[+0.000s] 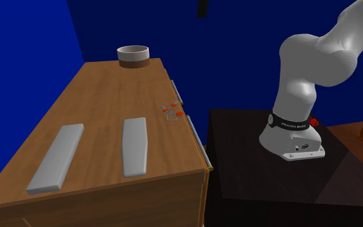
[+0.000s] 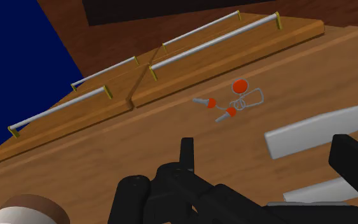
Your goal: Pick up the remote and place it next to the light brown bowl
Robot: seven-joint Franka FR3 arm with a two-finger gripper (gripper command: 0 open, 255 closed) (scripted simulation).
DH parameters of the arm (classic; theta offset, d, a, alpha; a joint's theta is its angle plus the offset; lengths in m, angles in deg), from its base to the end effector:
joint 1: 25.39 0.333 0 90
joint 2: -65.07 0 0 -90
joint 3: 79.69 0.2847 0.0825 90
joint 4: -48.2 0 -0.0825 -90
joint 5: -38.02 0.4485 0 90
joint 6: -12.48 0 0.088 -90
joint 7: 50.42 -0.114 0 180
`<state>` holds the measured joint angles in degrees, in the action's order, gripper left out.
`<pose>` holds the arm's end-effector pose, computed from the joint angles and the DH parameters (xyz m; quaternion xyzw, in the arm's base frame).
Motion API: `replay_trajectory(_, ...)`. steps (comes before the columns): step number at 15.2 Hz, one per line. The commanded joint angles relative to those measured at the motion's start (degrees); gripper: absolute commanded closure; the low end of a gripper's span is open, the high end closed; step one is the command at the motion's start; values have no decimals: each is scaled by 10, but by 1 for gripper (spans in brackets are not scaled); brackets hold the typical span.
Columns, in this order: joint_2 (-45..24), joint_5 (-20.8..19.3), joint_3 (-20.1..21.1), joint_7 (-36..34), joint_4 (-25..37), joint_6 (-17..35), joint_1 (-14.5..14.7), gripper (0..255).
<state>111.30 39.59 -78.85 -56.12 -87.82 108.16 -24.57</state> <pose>0.3987 0.0151 0.5693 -0.9979 0.0378 -0.0507 0.0116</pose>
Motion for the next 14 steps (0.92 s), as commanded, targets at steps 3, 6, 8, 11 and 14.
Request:
replay_trajectory(3,-3,19,32,-65,-22,22,-7,0)
replay_trajectory(6,-19,47,81,-162,-45,58,-18,0)
replay_trajectory(8,-36,65,115,-226,-54,84,-26,0)
replay_trajectory(11,-74,87,164,-323,-58,124,-39,0)
replay_trajectory(14,-123,103,214,-420,-51,166,-57,0)
